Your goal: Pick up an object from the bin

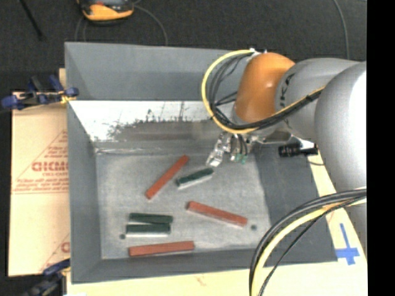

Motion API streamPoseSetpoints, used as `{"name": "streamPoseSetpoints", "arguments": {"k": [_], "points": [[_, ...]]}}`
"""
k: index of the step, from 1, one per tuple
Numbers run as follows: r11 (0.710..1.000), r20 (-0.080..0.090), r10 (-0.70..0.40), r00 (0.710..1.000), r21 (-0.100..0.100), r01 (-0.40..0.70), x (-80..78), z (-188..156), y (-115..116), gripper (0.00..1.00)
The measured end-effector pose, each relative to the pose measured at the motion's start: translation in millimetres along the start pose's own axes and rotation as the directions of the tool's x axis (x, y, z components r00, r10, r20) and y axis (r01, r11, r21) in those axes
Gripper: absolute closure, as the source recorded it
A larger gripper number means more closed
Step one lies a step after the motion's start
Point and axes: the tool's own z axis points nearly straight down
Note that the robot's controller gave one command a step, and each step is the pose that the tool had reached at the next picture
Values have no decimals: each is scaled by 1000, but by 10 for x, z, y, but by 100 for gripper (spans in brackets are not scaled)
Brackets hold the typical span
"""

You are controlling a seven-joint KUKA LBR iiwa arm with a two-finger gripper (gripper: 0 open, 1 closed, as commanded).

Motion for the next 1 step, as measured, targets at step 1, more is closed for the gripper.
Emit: {"name": "streamPoseSetpoints", "arguments": {"k": [1], "points": [[1000,3,-1,1000,0,1,-9,-14,-1,100]]}}
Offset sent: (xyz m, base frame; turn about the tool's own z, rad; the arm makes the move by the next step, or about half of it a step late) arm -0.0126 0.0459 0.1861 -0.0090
